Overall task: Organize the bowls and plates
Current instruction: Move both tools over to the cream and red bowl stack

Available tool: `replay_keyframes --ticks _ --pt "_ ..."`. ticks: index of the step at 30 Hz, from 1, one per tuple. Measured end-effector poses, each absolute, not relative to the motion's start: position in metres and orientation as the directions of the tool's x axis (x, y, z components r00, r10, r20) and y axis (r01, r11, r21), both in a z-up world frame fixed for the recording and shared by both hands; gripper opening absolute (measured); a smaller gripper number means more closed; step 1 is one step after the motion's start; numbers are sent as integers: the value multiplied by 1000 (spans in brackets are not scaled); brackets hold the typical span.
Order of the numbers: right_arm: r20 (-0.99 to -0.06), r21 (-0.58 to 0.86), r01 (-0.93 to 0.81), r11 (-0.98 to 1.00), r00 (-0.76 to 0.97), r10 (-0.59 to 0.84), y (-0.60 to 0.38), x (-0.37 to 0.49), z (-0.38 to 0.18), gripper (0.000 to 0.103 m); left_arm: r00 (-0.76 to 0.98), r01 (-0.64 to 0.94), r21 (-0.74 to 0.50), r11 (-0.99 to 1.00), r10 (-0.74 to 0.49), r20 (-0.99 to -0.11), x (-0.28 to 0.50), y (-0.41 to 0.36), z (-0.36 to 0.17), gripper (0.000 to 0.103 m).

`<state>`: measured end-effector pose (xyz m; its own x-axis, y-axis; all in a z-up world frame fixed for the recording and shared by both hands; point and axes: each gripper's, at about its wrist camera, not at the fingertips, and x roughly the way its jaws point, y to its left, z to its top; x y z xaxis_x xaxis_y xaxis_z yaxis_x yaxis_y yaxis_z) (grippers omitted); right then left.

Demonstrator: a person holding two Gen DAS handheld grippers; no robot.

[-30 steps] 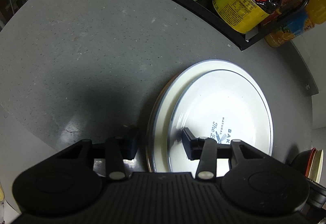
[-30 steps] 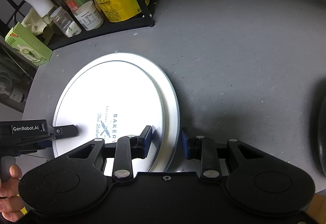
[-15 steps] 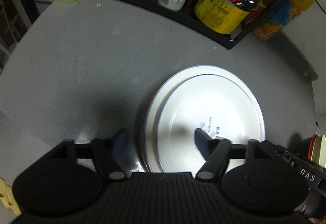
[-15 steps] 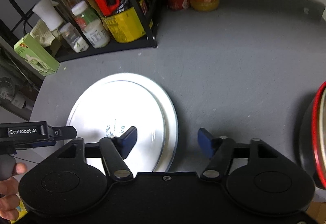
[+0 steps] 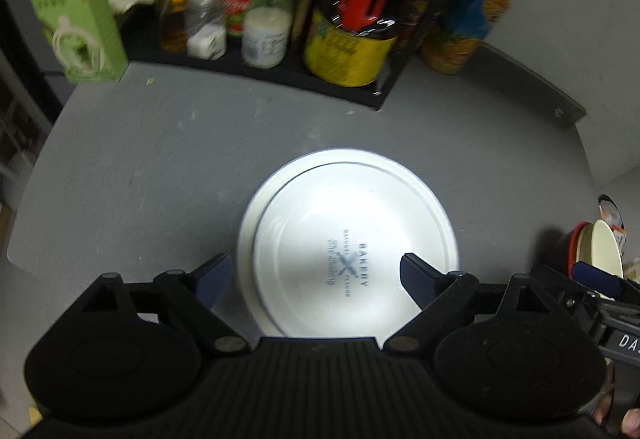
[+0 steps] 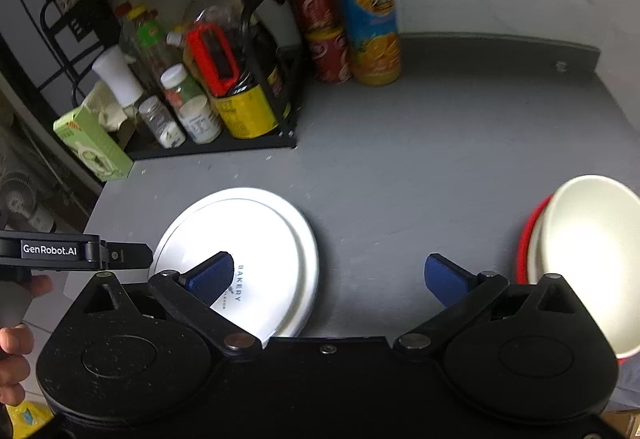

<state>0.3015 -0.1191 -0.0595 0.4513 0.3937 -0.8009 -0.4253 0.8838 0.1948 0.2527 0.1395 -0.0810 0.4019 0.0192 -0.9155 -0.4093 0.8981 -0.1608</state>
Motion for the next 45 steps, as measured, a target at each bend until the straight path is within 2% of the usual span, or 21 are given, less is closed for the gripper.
replay_keyframes --ticks 4,9,16,28,32,45 --pt "-779 195 -406 893 489 392 -133 298 -48 103 427 -369 -178 912 -4 -904 256 124 -67 92" --pt "-748 212 -366 906 536 391 -153 296 -35 103 460 -286 -222 932 -70 -885 262 97 -46 103" --pt "-747 198 -330 923 559 360 -182 297 -28 103 475 -209 -234 950 -110 -873 279 62 -34 103" --pt "-751 196 -238 951 588 302 -249 312 -25 103 457 -116 -251 961 -173 -873 315 1 -46 103" --pt "-760 182 -224 957 585 281 -268 317 -33 103 440 -70 -216 974 -164 -883 327 -28 -53 102" --pt "-808 217 -178 960 519 279 -320 363 -63 103 370 -85 -209 974 -164 -914 367 -91 -83 102"
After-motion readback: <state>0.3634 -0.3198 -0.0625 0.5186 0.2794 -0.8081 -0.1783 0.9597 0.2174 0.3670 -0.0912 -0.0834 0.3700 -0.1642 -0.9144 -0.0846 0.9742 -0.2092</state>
